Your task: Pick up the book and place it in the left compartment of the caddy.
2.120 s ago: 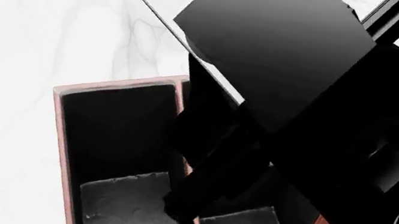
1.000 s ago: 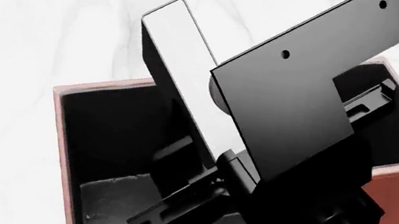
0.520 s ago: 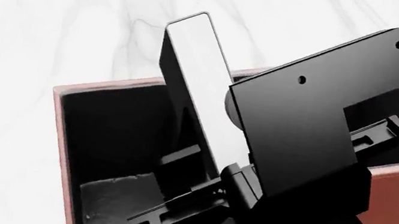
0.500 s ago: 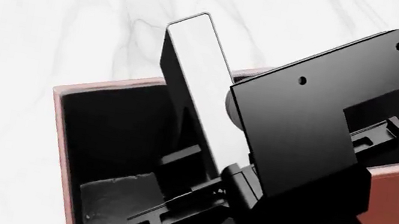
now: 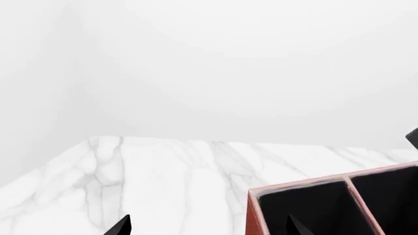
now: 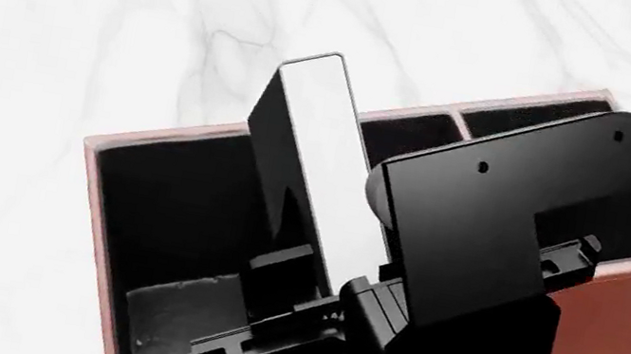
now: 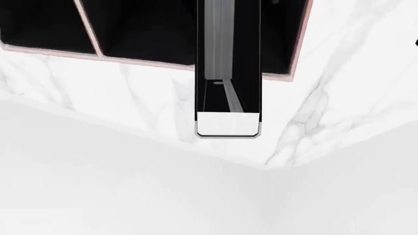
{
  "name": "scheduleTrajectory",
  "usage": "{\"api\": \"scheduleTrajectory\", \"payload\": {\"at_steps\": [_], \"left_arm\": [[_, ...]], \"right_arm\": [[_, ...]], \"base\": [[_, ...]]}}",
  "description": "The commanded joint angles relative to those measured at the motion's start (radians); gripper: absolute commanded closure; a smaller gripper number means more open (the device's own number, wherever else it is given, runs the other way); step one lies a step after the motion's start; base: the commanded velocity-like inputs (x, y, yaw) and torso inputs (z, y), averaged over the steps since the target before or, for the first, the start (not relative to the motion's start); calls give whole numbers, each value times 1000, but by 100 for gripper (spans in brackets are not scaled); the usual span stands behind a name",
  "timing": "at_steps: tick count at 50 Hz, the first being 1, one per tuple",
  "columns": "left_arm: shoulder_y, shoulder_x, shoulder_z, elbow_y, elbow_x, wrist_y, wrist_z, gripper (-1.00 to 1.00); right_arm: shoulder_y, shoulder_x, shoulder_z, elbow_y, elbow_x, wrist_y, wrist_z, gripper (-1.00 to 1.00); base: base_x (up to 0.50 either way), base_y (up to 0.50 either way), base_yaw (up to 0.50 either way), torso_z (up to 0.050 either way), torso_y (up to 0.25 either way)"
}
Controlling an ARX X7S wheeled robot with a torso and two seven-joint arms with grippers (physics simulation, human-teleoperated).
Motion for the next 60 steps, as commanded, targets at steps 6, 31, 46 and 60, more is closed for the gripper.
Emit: {"api": "scheduleTrajectory", "payload": {"at_steps": [6,31,46,60], "left_arm": [[-3,11,-6,-31,16,66,62,-100],[-7,3,-9,-21,2,58,49,-100],[-8,-2,-14,-21,-8,61,45,-100],[-4,-6,-13,-26,-7,71,44,-100]], "right_arm": [[-84,-49,32,-12,-123,-32,-63,100],[-153,-100,5,88,-290,-70,-131,100],[-75,-147,-55,195,-233,13,-91,100],[-50,-158,-69,217,-183,34,-57,100]], "base": [[0,0,0,2,2],[0,0,0,0,1],[0,0,0,1,1],[0,0,0,0,1]]}}
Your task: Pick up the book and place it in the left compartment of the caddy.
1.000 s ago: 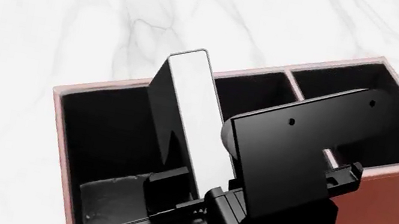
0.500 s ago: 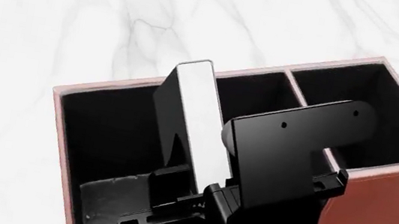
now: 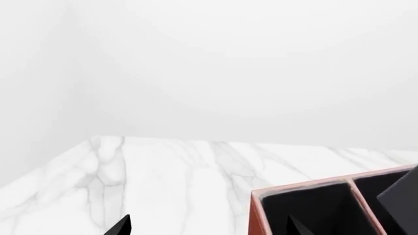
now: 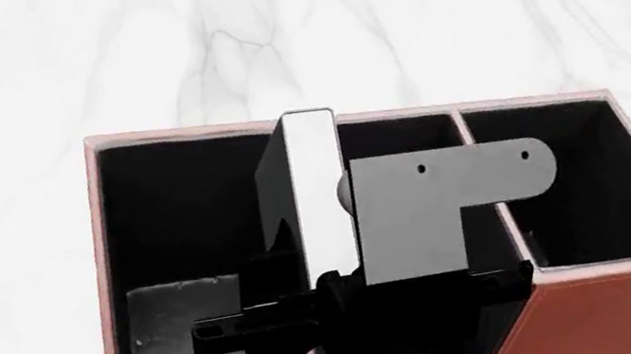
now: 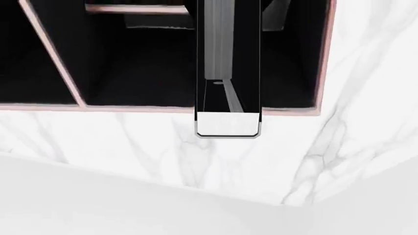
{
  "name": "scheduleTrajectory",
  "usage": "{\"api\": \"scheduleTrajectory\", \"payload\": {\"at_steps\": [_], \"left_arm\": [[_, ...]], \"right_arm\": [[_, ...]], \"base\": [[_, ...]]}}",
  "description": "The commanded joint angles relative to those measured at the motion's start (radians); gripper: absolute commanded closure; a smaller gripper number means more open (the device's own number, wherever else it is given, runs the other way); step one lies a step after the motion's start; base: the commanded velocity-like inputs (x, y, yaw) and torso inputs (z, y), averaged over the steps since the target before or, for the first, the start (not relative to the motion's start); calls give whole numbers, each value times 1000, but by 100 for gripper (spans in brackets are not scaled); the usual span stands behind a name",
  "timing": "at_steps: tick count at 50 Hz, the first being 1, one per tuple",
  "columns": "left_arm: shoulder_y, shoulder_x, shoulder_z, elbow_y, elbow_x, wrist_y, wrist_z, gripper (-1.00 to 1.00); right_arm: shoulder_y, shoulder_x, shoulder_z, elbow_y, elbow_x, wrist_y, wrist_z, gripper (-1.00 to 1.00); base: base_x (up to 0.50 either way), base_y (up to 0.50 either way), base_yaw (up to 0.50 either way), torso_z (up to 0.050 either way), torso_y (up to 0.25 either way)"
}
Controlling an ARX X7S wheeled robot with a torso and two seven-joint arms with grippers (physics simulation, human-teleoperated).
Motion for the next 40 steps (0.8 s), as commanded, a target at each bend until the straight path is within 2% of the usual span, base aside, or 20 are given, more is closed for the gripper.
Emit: {"api": "scheduleTrajectory", "payload": {"at_steps": [1,17,40], "left_arm": [[-3,14,-7,-28,16,62,62,-100],[-1,10,-5,-29,14,67,58,-100],[-5,2,-7,-25,2,62,50,-100]], "right_arm": [[40,-32,27,30,-24,28,-22,100],[48,-57,12,33,7,30,1,100],[33,-85,-7,79,-45,11,-28,100]], "base": [[0,0,0,0,0],[0,0,0,1,1],[0,0,0,0,1]]}}
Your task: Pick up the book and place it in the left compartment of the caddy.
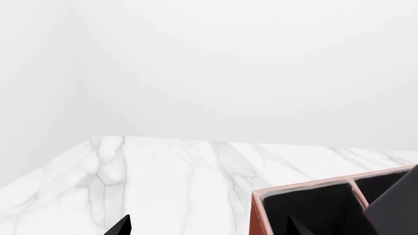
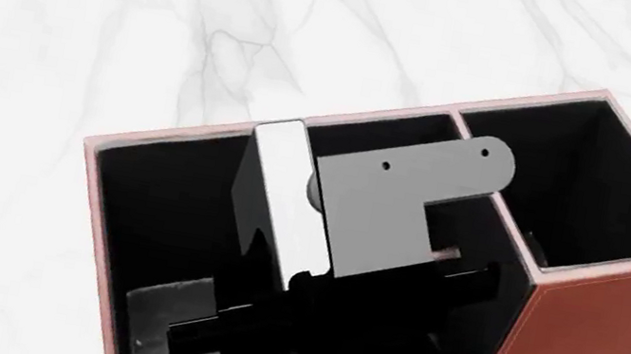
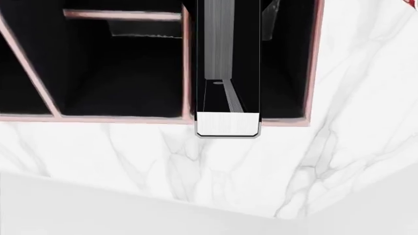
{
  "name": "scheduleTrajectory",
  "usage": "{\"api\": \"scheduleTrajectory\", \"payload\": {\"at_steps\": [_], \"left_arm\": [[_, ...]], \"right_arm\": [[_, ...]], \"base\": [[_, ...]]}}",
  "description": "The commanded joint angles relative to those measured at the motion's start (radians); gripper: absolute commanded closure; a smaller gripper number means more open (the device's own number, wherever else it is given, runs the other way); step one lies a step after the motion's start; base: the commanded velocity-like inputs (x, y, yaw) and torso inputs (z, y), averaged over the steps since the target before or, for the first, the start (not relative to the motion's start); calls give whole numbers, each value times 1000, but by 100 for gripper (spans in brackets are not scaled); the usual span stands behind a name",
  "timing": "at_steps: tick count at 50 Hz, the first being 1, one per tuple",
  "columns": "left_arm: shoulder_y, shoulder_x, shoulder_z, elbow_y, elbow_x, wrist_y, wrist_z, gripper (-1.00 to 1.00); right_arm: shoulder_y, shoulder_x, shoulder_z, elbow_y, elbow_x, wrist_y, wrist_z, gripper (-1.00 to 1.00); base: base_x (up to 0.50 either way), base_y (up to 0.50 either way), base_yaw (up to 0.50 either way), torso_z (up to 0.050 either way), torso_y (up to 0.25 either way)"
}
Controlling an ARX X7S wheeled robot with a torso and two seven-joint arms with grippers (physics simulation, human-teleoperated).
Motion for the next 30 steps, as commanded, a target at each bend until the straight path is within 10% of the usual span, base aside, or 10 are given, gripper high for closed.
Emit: {"api": "scheduleTrajectory", "payload": {"at_steps": [1,30], "left_arm": [[-3,12,-10,-23,12,56,60,-100],[-7,5,-12,-30,1,62,55,-100]], "right_arm": [[13,-35,33,36,-75,-3,-53,100],[56,-135,-24,203,-77,16,-38,100]], "base": [[0,0,0,0,0],[0,0,0,0,1]]}}
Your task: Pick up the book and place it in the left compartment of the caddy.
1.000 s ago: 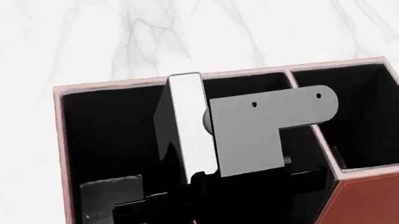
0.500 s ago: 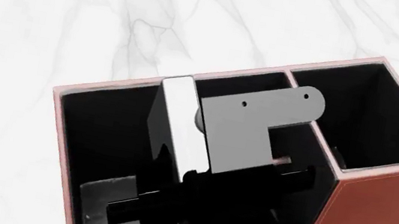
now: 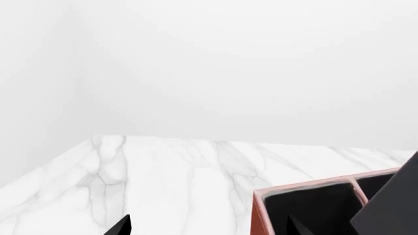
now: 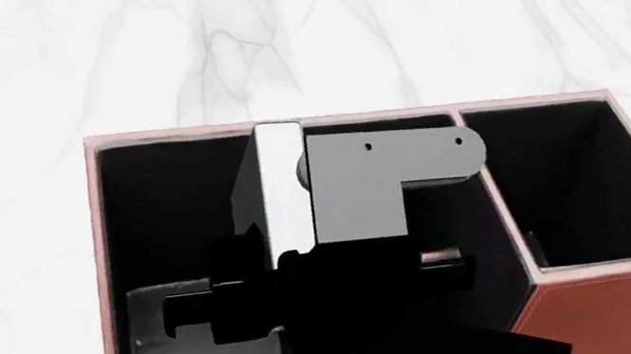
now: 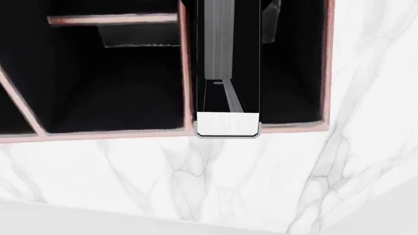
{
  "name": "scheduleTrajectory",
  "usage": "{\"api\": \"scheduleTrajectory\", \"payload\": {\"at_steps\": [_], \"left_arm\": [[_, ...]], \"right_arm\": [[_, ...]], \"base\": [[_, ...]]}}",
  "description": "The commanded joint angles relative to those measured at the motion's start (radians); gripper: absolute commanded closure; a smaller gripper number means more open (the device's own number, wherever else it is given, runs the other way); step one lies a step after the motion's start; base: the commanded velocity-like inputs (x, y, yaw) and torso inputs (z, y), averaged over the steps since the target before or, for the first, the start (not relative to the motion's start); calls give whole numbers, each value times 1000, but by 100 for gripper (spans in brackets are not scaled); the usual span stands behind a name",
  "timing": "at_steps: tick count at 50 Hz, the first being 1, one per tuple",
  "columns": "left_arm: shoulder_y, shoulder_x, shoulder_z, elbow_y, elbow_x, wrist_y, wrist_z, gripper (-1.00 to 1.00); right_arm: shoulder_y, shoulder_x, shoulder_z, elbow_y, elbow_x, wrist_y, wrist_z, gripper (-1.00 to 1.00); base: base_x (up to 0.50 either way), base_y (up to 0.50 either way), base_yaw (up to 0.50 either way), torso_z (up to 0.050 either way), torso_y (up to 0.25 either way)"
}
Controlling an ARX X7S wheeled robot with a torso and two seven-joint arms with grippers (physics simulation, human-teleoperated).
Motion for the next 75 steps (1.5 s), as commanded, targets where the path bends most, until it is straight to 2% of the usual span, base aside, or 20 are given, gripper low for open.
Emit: {"api": "scheduleTrajectory", "payload": {"at_steps": [1,17,75], "left_arm": [[-5,13,-12,-24,10,57,61,-100],[-9,9,-10,-21,1,51,55,-100],[-9,-1,-4,-44,-3,72,47,-100]], "right_arm": [[38,-52,17,62,-46,20,-40,100],[39,-63,1,93,-32,29,-25,100],[-14,-106,-84,213,-192,-30,-181,100]], "base": [[0,0,0,0,0],[0,0,0,0,1],[0,0,0,0,1]]}}
